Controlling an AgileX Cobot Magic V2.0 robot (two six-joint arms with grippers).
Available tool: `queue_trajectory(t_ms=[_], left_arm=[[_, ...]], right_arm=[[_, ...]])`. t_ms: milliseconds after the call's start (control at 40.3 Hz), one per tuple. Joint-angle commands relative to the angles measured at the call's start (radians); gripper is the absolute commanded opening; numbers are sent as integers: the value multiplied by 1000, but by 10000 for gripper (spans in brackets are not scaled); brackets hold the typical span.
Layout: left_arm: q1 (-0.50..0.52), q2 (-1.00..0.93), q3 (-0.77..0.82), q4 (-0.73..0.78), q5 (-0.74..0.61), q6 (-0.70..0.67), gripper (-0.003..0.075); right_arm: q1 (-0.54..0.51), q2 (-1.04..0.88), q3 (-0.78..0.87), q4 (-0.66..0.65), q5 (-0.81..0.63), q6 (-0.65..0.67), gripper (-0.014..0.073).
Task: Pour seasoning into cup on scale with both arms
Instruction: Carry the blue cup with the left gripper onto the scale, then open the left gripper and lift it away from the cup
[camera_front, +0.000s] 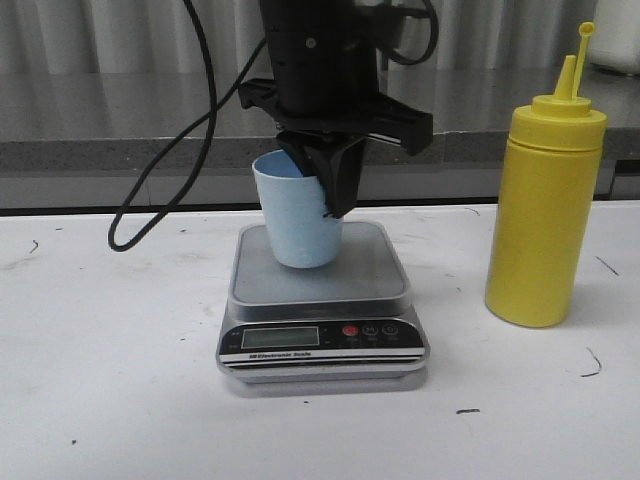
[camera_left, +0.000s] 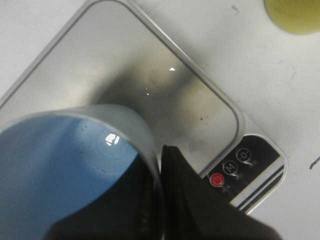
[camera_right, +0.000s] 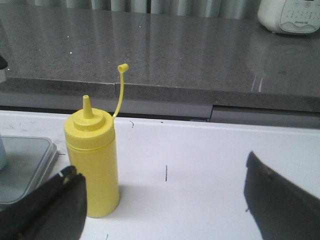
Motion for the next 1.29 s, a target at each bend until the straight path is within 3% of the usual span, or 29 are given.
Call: queue_trajectory(t_ms=[0,248,347,496,868,1266], left_arm=[[-6,-54,-35,-4,-22,0,111],[-6,-56,-47,-6,-17,-7,474],[-6,-56,-90,-6,60,0,520],[-6,-59,-163,-1,126,0,440],[-6,-92,-195,-3,126,0,-18],[73,-270,-69,9,126,0,-20]], right_arm=[[-6,18,-34,-6,-76,-2,652],[-6,18,-34,-10,-76,-2,652],[-6,18,-34,-12,-76,-2,652],[-6,18,-34,-11,-76,-2,652],[-6,18,-34,-11,-76,-2,652],[-6,18,-34,-11,-76,-2,652]])
